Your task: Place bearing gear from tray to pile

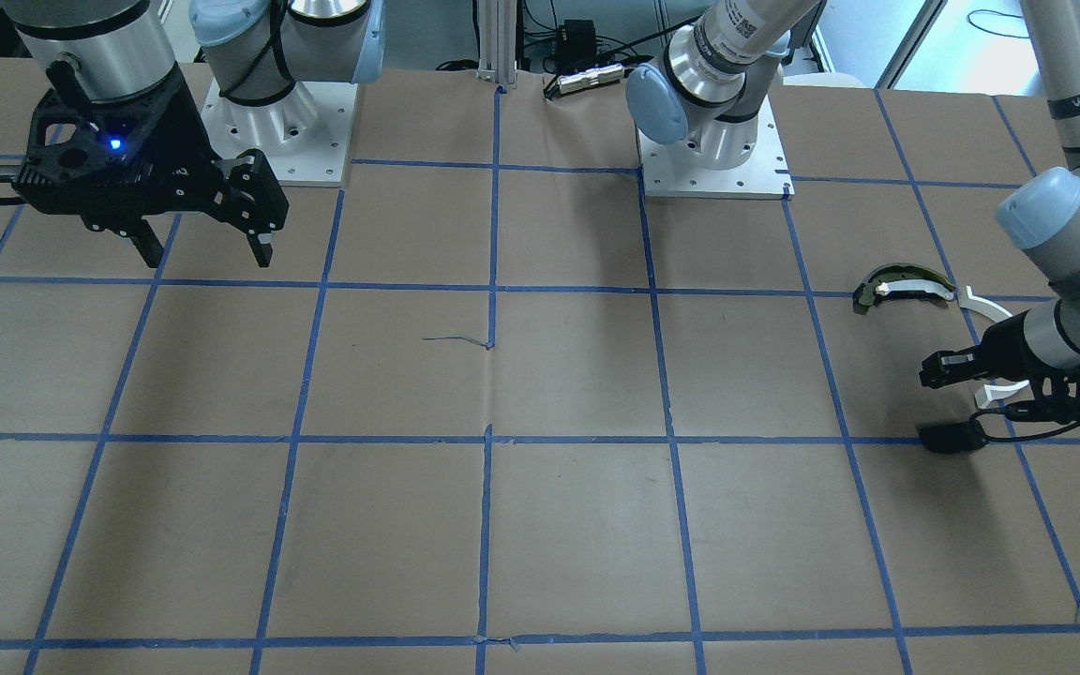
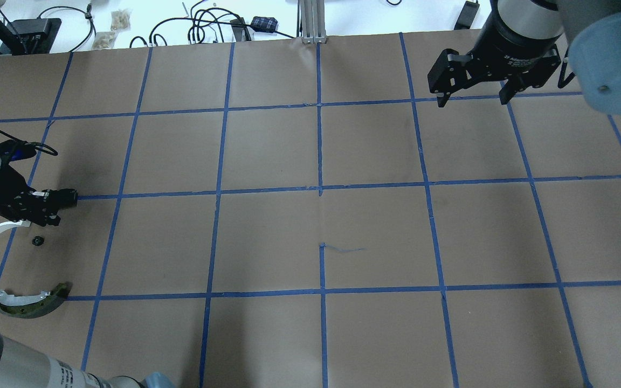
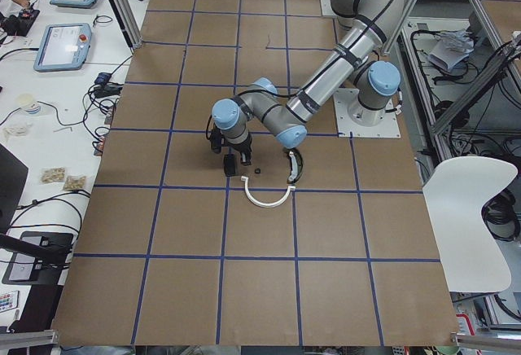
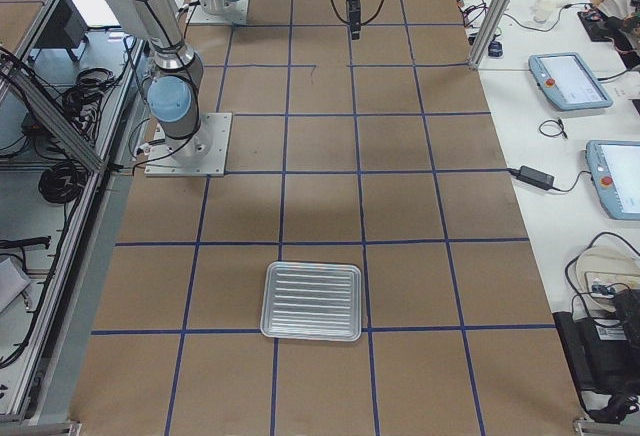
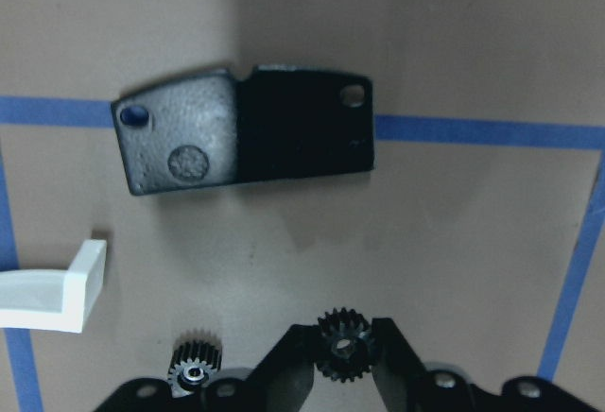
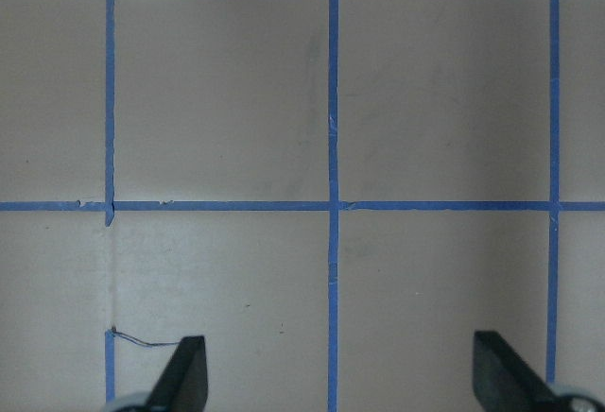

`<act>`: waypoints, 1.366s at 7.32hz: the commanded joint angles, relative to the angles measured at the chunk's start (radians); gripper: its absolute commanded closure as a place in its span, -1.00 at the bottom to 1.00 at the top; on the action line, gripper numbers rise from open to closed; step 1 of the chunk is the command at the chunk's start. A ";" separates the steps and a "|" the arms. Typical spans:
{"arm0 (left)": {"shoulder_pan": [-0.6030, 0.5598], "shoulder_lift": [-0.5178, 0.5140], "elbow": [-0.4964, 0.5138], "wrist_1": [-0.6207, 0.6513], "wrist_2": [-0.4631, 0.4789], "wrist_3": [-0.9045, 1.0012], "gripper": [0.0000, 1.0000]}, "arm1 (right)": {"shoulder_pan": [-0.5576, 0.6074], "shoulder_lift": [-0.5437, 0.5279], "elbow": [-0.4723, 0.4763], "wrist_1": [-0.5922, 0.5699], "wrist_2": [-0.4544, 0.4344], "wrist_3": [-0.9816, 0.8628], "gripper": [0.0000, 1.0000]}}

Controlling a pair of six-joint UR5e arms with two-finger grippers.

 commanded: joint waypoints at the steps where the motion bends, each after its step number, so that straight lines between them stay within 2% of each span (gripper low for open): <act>1: 0.046 -0.006 0.000 0.005 0.022 0.050 1.00 | 0.000 -0.002 0.000 0.001 -0.001 0.000 -1.00; 3: 0.057 -0.007 -0.011 0.004 0.022 0.051 0.99 | 0.000 -0.003 0.002 0.001 -0.001 0.000 -1.00; 4: 0.057 -0.007 -0.011 0.002 0.025 0.049 0.13 | 0.000 -0.008 0.005 0.001 0.000 0.000 -1.00; 5: 0.057 -0.004 -0.010 -0.004 0.029 0.048 -0.99 | 0.000 -0.008 0.006 0.001 0.000 0.000 -1.00; 7: 0.042 0.023 0.018 -0.030 0.038 0.046 -1.00 | 0.000 -0.008 0.006 -0.001 0.002 0.000 -1.00; 8: 0.031 0.054 0.074 -0.070 0.048 0.046 -1.00 | 0.000 -0.009 0.006 -0.001 0.002 0.000 -1.00; 10: -0.063 0.106 0.285 -0.290 0.049 -0.007 -1.00 | 0.000 -0.008 0.006 -0.003 0.004 0.000 -1.00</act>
